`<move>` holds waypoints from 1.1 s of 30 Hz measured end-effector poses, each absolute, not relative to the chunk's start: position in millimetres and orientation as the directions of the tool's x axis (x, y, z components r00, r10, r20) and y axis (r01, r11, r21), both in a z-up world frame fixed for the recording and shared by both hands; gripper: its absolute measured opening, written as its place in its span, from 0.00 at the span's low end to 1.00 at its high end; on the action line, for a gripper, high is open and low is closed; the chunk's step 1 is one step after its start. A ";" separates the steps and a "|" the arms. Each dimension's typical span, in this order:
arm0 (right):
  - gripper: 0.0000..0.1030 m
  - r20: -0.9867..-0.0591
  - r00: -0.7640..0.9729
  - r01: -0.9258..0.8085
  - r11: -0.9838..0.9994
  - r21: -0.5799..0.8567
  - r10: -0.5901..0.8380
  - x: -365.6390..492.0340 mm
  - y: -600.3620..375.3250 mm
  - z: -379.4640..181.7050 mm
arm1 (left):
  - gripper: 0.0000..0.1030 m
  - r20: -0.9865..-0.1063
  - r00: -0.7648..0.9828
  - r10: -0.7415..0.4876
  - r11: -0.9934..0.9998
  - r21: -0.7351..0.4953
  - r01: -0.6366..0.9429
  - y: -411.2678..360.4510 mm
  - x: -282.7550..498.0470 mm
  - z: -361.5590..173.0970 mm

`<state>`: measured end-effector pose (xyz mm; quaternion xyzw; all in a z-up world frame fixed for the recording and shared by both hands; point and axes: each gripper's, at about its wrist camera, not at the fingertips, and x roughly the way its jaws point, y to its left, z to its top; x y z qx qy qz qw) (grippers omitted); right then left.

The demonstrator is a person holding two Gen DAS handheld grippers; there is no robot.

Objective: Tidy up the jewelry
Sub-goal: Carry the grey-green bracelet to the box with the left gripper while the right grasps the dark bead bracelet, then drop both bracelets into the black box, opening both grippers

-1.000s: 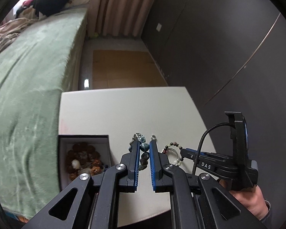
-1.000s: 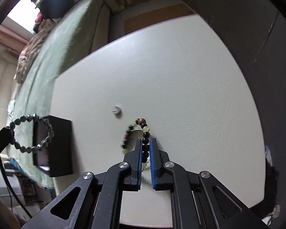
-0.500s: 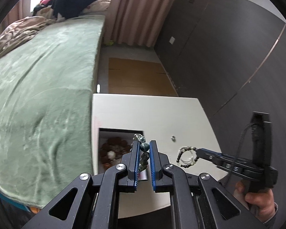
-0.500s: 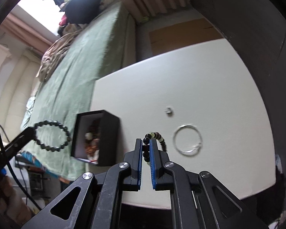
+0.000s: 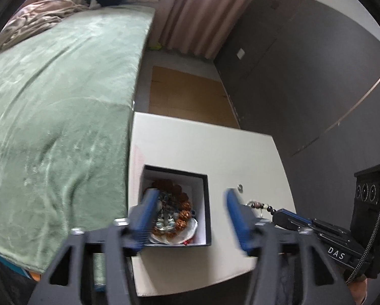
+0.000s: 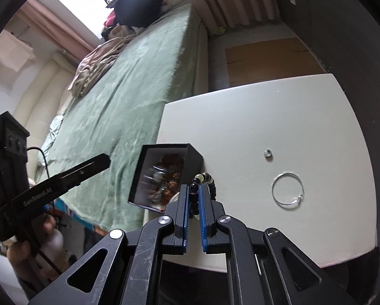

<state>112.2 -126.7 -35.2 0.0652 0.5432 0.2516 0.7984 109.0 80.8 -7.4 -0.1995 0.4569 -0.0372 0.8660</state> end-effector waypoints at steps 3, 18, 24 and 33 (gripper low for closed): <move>0.09 -0.825 0.285 -0.354 0.854 0.382 0.488 111.9 -116.0 -33.1 | 0.66 -0.773 0.587 -0.241 0.912 -0.388 -0.137 90.1 103.8 -7.1; 0.09 -0.787 0.275 -0.428 0.803 0.414 0.552 121.4 -48.5 -28.9 | 0.66 -0.783 0.598 -0.170 0.900 -0.371 -0.230 137.3 79.5 -2.6; 0.54 -0.793 0.290 -0.327 0.834 0.444 0.536 122.9 -66.8 -51.8 | 0.72 -0.770 0.627 -0.120 0.940 -0.292 -0.179 124.1 81.5 7.0; 0.73 -0.777 0.344 -0.270 0.848 0.456 0.527 120.1 -124.1 -44.2 | 0.86 -0.769 0.611 -0.188 0.942 -0.317 -0.109 80.9 104.3 0.4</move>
